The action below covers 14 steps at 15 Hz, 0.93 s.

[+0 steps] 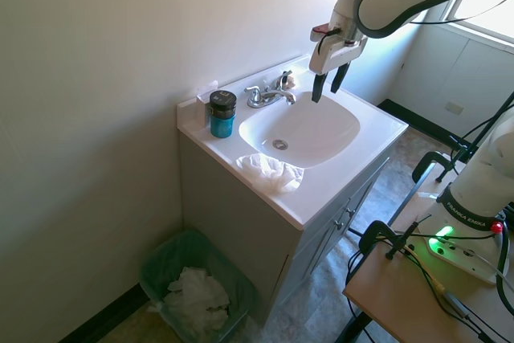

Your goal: Throw the tissue in the trash bin

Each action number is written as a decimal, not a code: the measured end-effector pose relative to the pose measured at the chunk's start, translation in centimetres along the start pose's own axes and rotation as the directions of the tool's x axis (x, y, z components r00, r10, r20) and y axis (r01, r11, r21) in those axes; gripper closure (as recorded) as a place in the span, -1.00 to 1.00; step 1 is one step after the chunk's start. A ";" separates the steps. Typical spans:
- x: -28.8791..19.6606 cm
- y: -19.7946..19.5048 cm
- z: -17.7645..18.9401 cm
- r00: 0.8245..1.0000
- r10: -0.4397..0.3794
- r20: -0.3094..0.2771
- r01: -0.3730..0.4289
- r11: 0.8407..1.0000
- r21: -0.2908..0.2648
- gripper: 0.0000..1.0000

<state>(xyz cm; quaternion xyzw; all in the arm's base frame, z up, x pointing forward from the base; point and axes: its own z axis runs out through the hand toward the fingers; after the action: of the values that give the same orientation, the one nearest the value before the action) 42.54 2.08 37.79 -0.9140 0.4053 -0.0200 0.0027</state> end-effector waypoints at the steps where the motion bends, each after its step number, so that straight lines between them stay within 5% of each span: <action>1: 0.0 0.0 0.0 1.000 0.000 0.000 0.000 1.000 0.000 -1.00; 7: -1.8 -1.9 -0.1 0.998 -0.062 -0.023 0.063 0.998 0.018 -1.00; 14: -11.2 -9.5 4.8 0.975 -0.221 -0.023 0.222 0.974 0.045 -1.00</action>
<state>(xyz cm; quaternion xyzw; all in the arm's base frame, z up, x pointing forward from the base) 42.22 16.73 32.80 -0.9529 0.3004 -0.0379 0.0184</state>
